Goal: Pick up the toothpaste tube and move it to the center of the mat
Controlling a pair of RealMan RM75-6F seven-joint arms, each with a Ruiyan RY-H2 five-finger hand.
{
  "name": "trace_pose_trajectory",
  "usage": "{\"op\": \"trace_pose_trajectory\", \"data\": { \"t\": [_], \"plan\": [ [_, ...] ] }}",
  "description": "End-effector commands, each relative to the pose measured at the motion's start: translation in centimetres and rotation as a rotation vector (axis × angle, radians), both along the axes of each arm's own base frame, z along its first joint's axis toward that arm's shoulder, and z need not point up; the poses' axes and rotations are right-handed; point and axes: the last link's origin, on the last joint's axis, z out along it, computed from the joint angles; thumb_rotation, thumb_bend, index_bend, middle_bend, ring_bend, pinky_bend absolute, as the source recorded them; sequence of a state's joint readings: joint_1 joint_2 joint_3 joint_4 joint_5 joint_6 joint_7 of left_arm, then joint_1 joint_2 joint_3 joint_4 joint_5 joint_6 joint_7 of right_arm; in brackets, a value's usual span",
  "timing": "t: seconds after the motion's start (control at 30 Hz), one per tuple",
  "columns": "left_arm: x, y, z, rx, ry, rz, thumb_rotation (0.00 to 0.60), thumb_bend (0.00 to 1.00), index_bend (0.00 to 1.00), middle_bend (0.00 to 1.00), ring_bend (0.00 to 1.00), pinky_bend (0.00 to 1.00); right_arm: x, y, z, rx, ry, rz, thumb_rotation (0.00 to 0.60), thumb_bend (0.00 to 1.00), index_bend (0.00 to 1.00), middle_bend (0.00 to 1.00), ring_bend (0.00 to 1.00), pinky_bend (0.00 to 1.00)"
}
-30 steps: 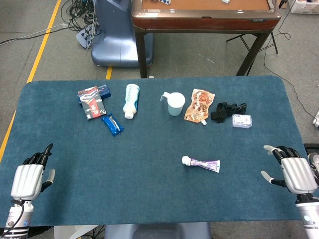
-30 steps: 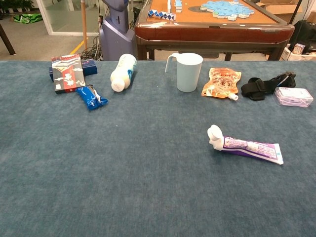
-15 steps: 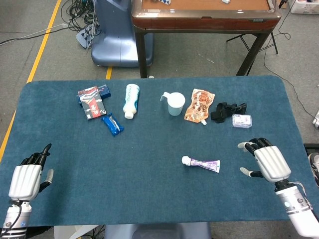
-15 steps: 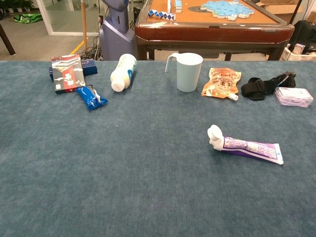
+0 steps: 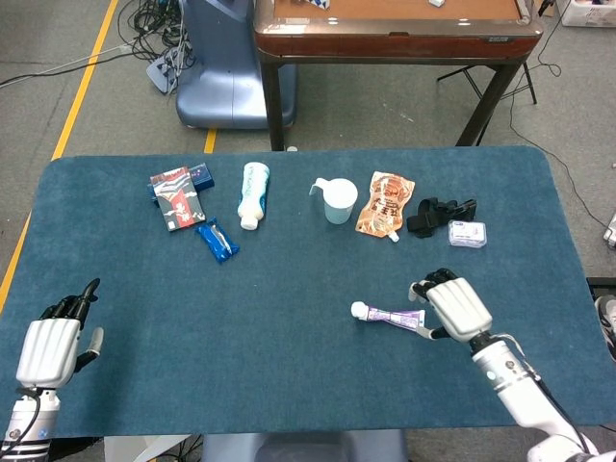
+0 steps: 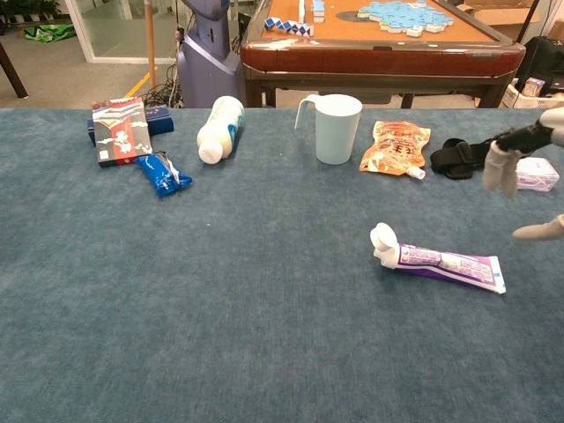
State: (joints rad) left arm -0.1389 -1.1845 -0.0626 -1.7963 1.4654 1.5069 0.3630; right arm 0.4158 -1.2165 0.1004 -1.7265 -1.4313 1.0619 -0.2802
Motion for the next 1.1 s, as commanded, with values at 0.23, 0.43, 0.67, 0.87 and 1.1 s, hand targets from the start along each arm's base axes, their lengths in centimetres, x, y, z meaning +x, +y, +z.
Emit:
{"op": "trace_pose_trajectory", "data": {
  "t": [0.23, 0.43, 0.67, 0.87, 1.1],
  "plan": [
    [-0.1, -0.5, 0.1, -0.004, -0.005, -0.006, 0.600, 0.42, 0.00, 0.27, 0.23, 0.33, 1.2, -2.1, -4.6, 0.073, 0.046, -0.001, 0.600, 0.14, 0.45, 0.50, 0.31, 0.23],
    [-0.1, -0.6, 0.2, -0.002, -0.006, -0.005, 0.600, 0.42, 0.00, 0.27, 0.23, 0.33, 1.5, -3.0, -6.2, 0.092, 0.072, -0.005, 0.600, 0.14, 0.47, 0.51, 0.32, 0.23],
    [-0.4, -0.7, 0.1, -0.003, -0.008, 0.008, 0.600, 0.42, 0.00, 0.27, 0.23, 0.33, 1.5, -3.5, -7.6, 0.101, 0.116, -0.006, 0.600, 0.19, 0.48, 0.52, 0.34, 0.23],
    [-0.5, -0.7, 0.3, 0.002, -0.009, 0.006, 0.600, 0.42, 0.00, 0.27, 0.23, 0.33, 1.4, -3.8, -8.5, 0.120, 0.136, -0.014, 0.600, 0.23, 0.49, 0.53, 0.34, 0.23],
    [-0.7, -0.8, 0.3, 0.001, -0.011, 0.011, 0.600, 0.42, 0.00, 0.27, 0.23, 0.33, 1.3, -3.9, -9.2, 0.134, 0.143, -0.025, 0.600, 0.24, 0.51, 0.54, 0.35, 0.23]
  ]
}}
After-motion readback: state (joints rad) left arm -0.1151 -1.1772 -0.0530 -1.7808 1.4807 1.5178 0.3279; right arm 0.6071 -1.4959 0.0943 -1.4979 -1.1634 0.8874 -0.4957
